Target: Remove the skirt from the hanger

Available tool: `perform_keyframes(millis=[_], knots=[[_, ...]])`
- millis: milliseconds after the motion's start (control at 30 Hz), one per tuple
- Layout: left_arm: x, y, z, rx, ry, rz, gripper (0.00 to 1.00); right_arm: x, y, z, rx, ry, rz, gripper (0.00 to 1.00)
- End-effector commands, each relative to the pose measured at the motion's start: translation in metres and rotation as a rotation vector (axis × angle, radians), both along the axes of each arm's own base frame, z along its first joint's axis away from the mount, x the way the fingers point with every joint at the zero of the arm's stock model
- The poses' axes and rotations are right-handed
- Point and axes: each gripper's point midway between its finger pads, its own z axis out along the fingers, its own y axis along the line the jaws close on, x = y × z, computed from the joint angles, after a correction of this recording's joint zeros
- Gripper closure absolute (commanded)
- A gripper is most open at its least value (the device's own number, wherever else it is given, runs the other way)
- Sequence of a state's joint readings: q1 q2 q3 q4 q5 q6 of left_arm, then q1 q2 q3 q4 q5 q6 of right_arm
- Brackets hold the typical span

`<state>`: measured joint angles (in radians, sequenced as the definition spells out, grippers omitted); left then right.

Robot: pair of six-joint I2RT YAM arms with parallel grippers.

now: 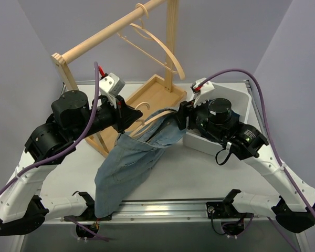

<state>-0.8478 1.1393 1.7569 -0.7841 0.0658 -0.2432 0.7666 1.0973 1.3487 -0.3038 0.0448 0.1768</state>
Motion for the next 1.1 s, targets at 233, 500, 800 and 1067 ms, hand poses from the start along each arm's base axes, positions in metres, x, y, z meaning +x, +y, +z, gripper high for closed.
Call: perform_keyframes(millis=[233,500,800,1067], knots=[[-0.018,0.006,0.04,-0.099,-0.105,-0.064,0.98,0.013,-0.009,-0.009,-0.053,-0.015,-0.078,0.8],[-0.03,0.002,0.037,-0.091,-0.127,-0.142,0.98,0.023,-0.024,-0.009,-0.06,-0.023,-0.182,1.0],[-0.058,0.018,0.056,-0.107,-0.224,-0.214,0.98,0.054,-0.049,-0.027,-0.085,0.054,-0.353,1.0],[-0.073,0.038,0.073,-0.136,-0.27,-0.209,0.98,0.064,-0.075,-0.051,-0.061,0.115,-0.4,1.0]])
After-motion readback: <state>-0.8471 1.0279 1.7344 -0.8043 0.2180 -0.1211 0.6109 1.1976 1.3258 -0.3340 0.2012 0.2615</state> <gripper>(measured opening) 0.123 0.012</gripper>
